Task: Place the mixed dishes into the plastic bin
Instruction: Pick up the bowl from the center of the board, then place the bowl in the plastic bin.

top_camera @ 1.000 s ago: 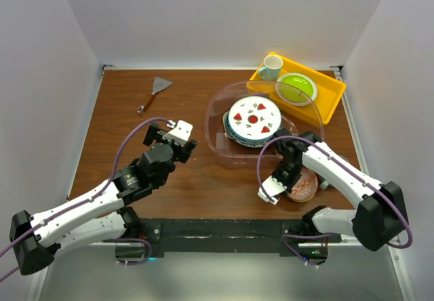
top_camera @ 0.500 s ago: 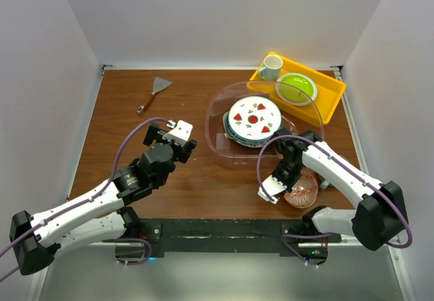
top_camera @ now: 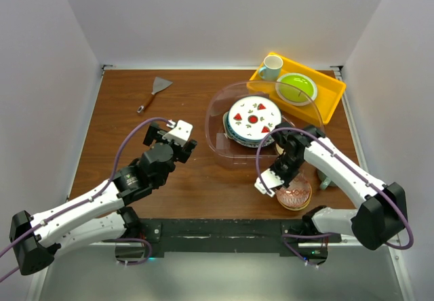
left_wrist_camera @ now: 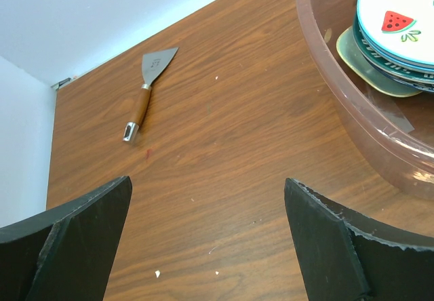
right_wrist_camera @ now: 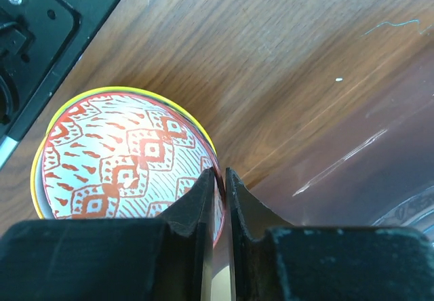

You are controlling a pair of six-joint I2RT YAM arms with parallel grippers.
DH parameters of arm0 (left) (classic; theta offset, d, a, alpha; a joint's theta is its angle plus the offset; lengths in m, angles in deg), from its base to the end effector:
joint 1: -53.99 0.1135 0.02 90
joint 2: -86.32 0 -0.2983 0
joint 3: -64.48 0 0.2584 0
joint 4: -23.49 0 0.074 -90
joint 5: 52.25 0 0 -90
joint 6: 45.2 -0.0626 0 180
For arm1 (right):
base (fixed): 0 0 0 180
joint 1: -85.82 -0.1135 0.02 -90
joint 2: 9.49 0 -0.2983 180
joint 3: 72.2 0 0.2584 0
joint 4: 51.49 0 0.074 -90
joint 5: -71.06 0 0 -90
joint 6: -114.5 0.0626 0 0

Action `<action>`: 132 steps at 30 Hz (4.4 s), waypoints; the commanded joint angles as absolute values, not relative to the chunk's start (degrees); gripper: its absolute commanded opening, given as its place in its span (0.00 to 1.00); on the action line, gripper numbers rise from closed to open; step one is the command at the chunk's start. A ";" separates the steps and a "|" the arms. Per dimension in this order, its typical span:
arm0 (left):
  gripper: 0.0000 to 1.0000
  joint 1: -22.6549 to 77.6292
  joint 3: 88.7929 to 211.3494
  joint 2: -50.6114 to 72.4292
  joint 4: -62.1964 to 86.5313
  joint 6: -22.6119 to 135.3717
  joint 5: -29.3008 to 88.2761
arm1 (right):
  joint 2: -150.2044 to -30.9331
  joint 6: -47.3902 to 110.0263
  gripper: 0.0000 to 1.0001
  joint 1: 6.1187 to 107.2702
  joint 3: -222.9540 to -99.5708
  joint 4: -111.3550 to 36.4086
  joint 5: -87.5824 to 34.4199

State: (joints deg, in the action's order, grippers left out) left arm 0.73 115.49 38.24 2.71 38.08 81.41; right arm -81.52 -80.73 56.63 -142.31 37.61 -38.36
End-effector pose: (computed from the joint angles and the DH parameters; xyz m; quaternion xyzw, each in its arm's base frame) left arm 0.1497 -0.1283 0.3121 0.1854 0.7593 0.0602 0.6209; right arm 0.1504 0.1078 0.2556 -0.9081 0.3832 0.1383 0.0970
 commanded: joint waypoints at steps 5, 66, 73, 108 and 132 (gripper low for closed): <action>1.00 1.25 115.43 38.50 5.14 37.42 81.17 | -83.05 -76.22 0.00 56.64 -147.76 38.04 -48.29; 1.00 1.52 115.34 40.35 5.23 37.42 80.55 | -90.43 -34.39 0.00 73.07 -177.21 20.22 -77.57; 1.00 1.52 115.34 40.79 5.14 37.50 80.29 | -93.51 -29.29 0.00 79.92 -176.42 14.49 -72.83; 1.00 1.52 115.52 41.05 5.05 37.68 79.15 | -110.47 -43.61 0.00 89.69 -169.66 23.81 -45.22; 1.00 1.52 115.61 41.14 4.97 37.86 78.71 | -100.46 -31.41 0.68 89.42 -169.39 19.06 -48.01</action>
State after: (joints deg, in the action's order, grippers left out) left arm 1.10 115.49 40.60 2.71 38.10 79.07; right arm -106.30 -37.60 89.48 -166.31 20.80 -44.04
